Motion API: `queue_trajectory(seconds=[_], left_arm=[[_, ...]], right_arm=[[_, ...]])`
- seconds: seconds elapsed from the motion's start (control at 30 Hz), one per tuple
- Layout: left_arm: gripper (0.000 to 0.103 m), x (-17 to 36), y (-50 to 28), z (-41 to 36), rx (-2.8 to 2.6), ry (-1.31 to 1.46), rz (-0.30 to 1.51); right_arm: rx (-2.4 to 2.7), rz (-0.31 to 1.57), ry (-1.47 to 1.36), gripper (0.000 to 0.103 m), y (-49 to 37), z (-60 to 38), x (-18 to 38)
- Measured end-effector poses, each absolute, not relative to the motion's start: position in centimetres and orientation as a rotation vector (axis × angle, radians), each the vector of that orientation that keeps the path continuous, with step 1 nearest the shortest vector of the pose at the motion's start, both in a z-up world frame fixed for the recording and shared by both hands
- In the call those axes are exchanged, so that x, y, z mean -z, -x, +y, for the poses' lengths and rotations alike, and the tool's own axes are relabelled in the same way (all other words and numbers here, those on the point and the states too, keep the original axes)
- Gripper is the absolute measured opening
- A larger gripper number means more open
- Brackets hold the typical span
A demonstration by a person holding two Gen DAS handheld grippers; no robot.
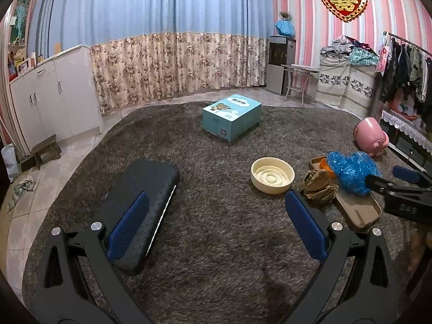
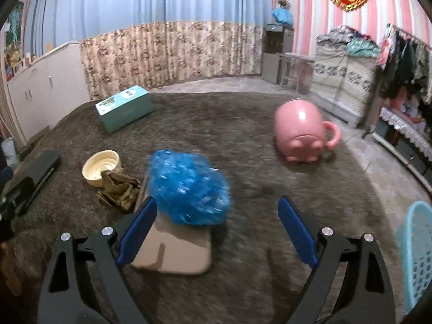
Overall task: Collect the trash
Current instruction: 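Move both tools back over the blue plastic bag on the rug, then grasp the blue plastic bag with the right gripper while the left grasps the brown paper bag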
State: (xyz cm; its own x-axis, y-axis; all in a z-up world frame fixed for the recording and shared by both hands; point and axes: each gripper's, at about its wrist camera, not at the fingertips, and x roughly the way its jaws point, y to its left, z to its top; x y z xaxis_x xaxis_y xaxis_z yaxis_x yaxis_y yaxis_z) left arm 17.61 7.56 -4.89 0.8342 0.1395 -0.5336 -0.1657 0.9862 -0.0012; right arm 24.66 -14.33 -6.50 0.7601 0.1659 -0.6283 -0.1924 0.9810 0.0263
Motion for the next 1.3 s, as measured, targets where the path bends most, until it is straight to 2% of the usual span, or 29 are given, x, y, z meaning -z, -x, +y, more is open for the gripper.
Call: queue_trajectory(seconds=[0.03, 0.1, 0.17, 0.2, 0.23, 0.33, 0.7, 0.77, 0.9, 0.97, 1.1, 1.3], left_arm=[[0.097, 4.9, -17.8, 7.4, -0.159, 0.046, 0.565], [0.097, 4.8, -18.2, 6.8, -0.147, 0.043, 0.570], [0.097, 4.8, -18.6, 6.2, -0.134, 0.042, 0.572], [0.097, 4.7, -18.8, 5.8, -0.125, 0.042, 0.573], [0.097, 4.6, -19.0, 5.3, -0.113, 0.044, 0.574], [0.097, 4.5, -19.8, 3.7, -0.072, 0.050, 0.584], [0.097, 5.6, -24.0, -1.4, 0.007, 0.034, 0.676], [0.093, 6.2, -25.1, -1.9, 0.004, 0.016, 0.699], [0.075, 7.7, -27.0, -2.3, -0.006, 0.005, 0.787], [0.071, 7.9, -27.2, -2.1, -0.002, 0.013, 0.787], [0.045, 8.0, -27.2, -2.3, 0.058, 0.024, 0.781], [0.042, 7.6, -26.2, -2.1, 0.066, 0.024, 0.750]], right_arm=[[-0.211, 0.701, 0.035, 0.060, -24.9, -14.2, 6.8], [-0.238, 0.731, 0.026, 0.042, -25.3, -14.0, 7.1], [-0.257, 0.727, 0.012, 0.031, -25.0, -14.3, 7.0], [-0.259, 0.725, 0.009, 0.022, -24.9, -14.4, 6.9], [-0.259, 0.717, -0.002, 0.018, -24.7, -14.8, 6.5], [-0.245, 0.678, -0.034, 0.015, -23.7, -16.3, 5.2], [-0.119, 0.624, -0.077, 0.015, -22.4, -22.6, 3.2], [-0.102, 0.623, -0.092, 0.015, -22.4, -23.8, 3.2], [-0.077, 0.617, -0.115, 0.015, -22.1, -25.7, 3.0], [-0.069, 0.614, -0.115, 0.015, -22.0, -26.3, 3.0], [-0.059, 0.612, -0.119, 0.015, -21.7, -27.3, 2.9], [-0.045, 0.592, -0.131, 0.015, -20.4, -28.6, 2.6]])
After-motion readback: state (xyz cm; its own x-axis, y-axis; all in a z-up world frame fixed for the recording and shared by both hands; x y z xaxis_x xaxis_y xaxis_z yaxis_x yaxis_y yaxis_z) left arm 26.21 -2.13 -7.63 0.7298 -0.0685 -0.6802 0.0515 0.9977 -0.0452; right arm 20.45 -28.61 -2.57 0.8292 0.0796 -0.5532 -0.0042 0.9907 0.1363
